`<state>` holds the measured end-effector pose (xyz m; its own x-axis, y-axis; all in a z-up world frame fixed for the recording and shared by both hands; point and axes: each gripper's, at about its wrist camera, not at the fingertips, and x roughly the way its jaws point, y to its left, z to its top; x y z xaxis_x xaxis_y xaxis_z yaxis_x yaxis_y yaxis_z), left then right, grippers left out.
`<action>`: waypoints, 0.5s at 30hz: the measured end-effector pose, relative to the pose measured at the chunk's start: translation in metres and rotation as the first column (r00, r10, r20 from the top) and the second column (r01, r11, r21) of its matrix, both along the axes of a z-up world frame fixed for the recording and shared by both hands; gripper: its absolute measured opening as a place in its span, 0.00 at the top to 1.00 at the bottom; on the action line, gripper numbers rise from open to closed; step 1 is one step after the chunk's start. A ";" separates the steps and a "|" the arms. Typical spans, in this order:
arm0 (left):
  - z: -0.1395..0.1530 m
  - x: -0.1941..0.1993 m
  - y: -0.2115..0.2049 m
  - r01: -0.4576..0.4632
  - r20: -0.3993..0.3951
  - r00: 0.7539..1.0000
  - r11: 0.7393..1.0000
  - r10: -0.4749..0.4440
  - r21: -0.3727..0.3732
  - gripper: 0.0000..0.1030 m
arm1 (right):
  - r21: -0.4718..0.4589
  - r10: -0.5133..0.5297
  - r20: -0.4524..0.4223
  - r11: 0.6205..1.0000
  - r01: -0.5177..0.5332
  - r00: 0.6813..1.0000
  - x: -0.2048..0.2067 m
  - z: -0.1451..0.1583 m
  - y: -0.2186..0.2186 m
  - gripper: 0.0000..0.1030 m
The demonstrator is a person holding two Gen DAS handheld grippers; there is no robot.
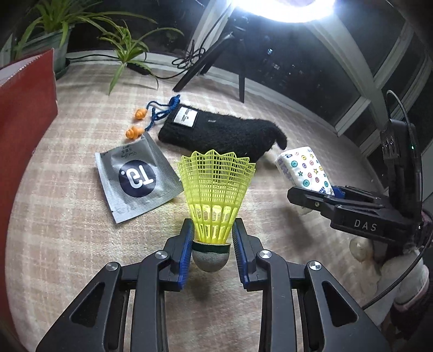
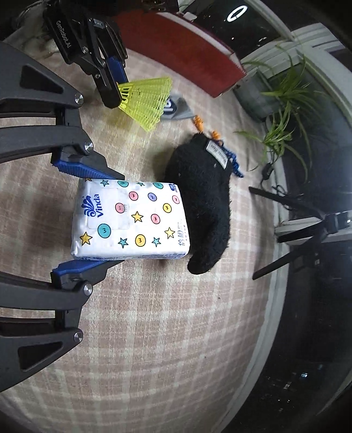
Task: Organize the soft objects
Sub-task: 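Grasp the white patterned tissue pack with the right tool while the left tool holds the shuttlecock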
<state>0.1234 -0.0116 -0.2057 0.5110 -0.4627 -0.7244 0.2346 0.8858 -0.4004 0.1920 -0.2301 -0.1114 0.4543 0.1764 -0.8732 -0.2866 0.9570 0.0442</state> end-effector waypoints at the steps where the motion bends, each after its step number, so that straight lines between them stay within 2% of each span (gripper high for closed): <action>1: 0.002 -0.001 0.000 0.000 0.003 1.000 1.000 0.000 -0.005 0.74 | 0.001 0.004 0.009 1.000 -0.004 1.000 -0.003 0.004 0.001 0.55; 8: 0.023 -0.013 0.014 -0.032 0.032 0.999 0.998 0.034 -0.051 0.74 | 0.023 0.035 0.054 0.999 -0.037 0.998 -0.010 0.031 0.010 0.55; 15: 0.058 -0.031 0.043 -0.091 0.093 0.991 0.993 0.099 -0.081 0.74 | 0.055 0.115 0.102 0.991 -0.121 0.988 -0.012 0.064 0.039 0.55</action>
